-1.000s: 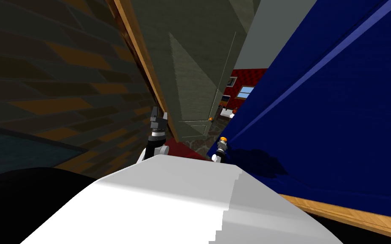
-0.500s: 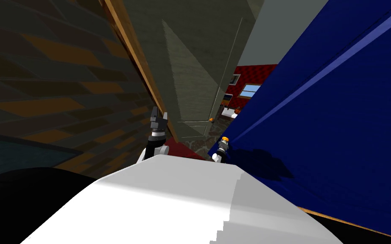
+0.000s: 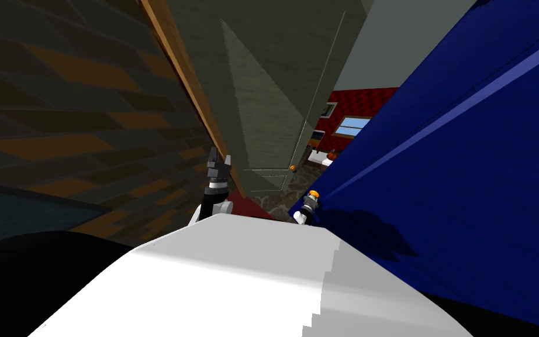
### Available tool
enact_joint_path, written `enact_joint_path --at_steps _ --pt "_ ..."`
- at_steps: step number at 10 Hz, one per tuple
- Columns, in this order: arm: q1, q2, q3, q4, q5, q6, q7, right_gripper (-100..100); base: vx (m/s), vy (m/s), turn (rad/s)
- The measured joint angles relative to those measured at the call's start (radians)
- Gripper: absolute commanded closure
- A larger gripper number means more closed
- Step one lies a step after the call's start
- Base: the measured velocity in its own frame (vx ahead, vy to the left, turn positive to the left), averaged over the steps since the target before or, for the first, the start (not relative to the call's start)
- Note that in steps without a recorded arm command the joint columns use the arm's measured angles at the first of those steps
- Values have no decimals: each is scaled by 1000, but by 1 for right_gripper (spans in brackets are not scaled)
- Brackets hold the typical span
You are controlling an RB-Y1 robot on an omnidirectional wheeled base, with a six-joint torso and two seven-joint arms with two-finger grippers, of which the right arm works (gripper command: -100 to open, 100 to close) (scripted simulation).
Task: Push the door open
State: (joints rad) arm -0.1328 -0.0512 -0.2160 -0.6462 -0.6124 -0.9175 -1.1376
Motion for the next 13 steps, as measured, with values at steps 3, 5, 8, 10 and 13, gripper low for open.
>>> enact_joint_path --at_steps 3,5,8,10,13 --pt "12 2 -13 -33 -7 -1 12 100 29 -17 26" --pt "23 16 -48 -63 -30 8 46 100 77 -69 66" --pt "-2 6 -64 -22 -39 -20 45 100 53 -35 42" --pt "3 15 -89 -26 -55 -35 57 100 91 -70 71" --pt "-19 23 -133 -9 -82 -61 87 100 86 -80 79"
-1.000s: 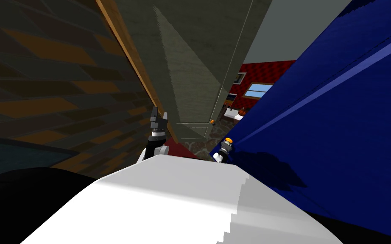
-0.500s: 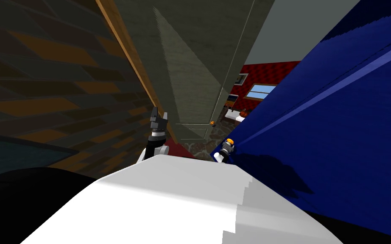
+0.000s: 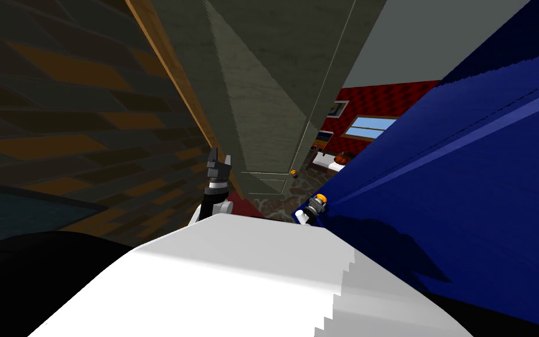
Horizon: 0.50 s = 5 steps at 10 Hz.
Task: Push the door open
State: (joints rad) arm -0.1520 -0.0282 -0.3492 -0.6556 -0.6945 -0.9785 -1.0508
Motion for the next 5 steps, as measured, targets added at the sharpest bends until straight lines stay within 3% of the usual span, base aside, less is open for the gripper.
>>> enact_joint_path --at_steps 2,4,5 --pt "-31 -10 -19 58 -11 -37 -11 100 50 -42 12" --pt "-13 -6 -25 12 -15 -16 6 100 26 -24 38" --pt "-16 0 -42 9 -26 -12 20 100 57 -67 67"
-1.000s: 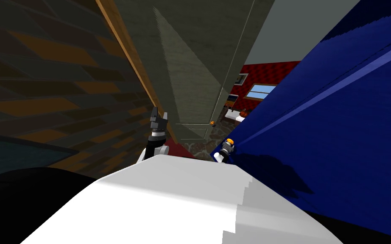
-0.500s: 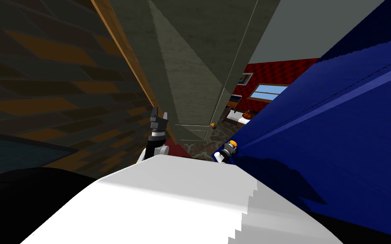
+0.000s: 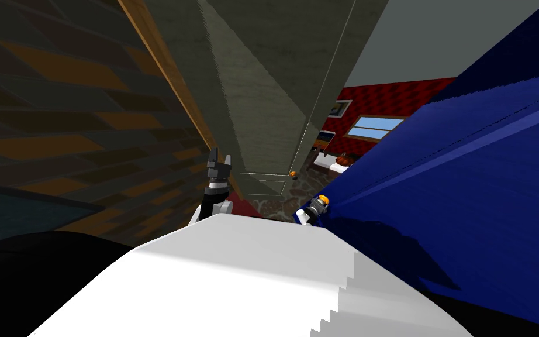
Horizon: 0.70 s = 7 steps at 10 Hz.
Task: Push the door open
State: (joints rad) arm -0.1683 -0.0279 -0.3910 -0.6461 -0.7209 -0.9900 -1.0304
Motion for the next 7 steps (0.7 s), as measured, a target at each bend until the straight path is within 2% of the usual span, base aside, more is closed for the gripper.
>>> enact_joint_path --at_steps 1,3,4,5,6,7 --pt "7 9 -8 -9 -5 -3 9 100 58 -49 41" --pt "-12 8 -27 31 -16 -35 5 100 87 -56 69" --pt "-4 17 -41 12 -24 -36 16 100 101 -88 30" --pt "-11 27 -56 14 -33 -44 33 100 79 -94 61" --pt "-22 24 -69 31 -41 -56 35 100 117 -91 105" --pt "-16 30 -88 17 -53 -56 45 100 111 -101 45"
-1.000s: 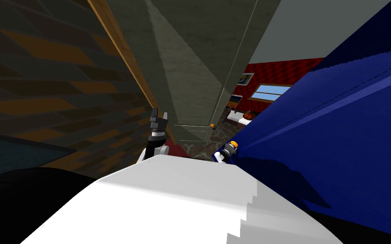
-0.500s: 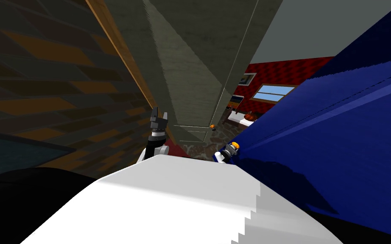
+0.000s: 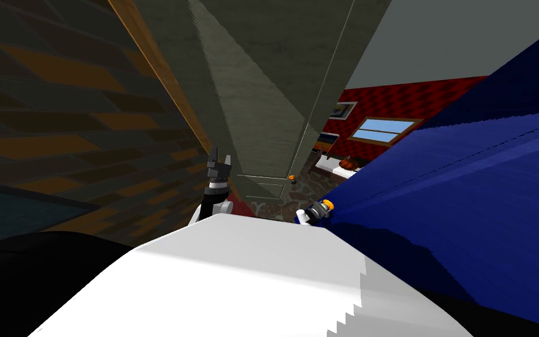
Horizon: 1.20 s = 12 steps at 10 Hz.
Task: Push the door open
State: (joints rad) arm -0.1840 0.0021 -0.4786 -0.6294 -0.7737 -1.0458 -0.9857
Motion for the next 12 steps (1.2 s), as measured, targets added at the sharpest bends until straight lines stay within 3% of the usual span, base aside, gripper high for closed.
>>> enact_joint_path --at_steps 4,5,6,8,9,11,12 --pt "-19 32 -69 15 -41 -45 40 100 101 -94 54" --pt "-20 32 -72 15 -42 -49 42 100 35 -82 204" --pt "-41 5 -89 65 -57 -73 33 100 30 -113 148" --pt "16 32 -115 -61 -82 -45 85 100 42 -143 130" --pt "-1 14 -126 -42 -91 -60 84 100 33 -68 -15" --pt "-40 -26 -140 47 -101 -108 54 100 44 -105 173" --pt "-28 -14 -158 31 -116 -123 65 100 25 -138 157"
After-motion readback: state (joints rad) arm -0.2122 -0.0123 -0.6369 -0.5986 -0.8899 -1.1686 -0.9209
